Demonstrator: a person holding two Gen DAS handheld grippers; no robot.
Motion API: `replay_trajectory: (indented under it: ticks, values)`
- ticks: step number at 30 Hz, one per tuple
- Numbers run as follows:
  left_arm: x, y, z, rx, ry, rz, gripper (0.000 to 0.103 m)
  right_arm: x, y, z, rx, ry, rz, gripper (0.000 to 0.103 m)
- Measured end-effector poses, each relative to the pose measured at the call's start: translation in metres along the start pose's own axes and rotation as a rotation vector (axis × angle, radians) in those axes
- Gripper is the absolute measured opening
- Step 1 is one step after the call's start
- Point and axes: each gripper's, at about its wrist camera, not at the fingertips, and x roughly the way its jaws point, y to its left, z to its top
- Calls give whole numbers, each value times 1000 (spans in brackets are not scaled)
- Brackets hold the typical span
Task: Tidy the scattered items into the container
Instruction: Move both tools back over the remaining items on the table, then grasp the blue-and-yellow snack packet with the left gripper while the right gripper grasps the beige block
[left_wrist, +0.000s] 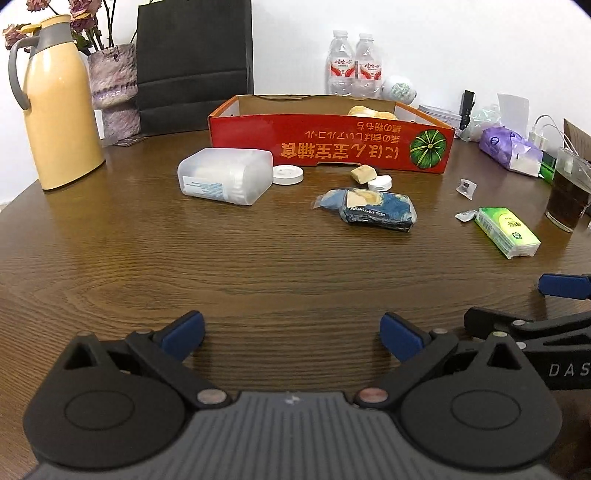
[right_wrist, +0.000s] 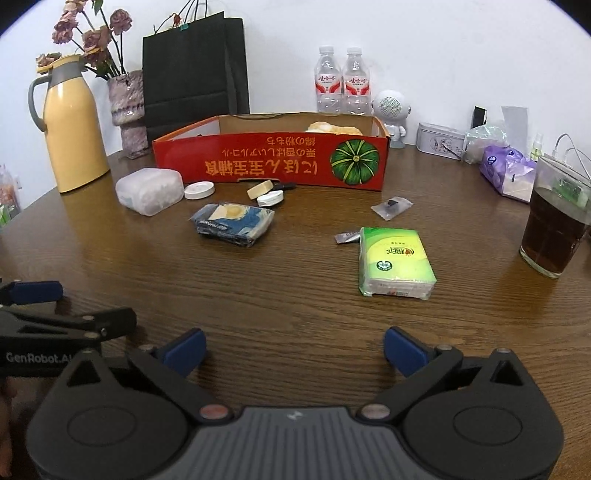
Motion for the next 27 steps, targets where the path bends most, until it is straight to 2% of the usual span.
replay_trajectory:
  ticks: [20,21,22,24,26,27]
  values:
    - [1,2,2,-18,-10,3,103,0,0,0,-5,1,-3,103]
    - [1,3,6,-35,-18,14,103,-1,-1,0,-1,-3,6,101]
    - [1,3,13,-47,-27,10,103,-4,-4,2,2,-6,24,88]
    - [7,3,34,-46,-53,-63,103,-11,-13,13,3,-17,81,81]
    - [24,-8,59,6,-38,-137,103,-19,-24,34,4,-71,114,81]
    - [33,-16,70,42,-29,-141,103,-22,-29,46,-3,-106,111,81]
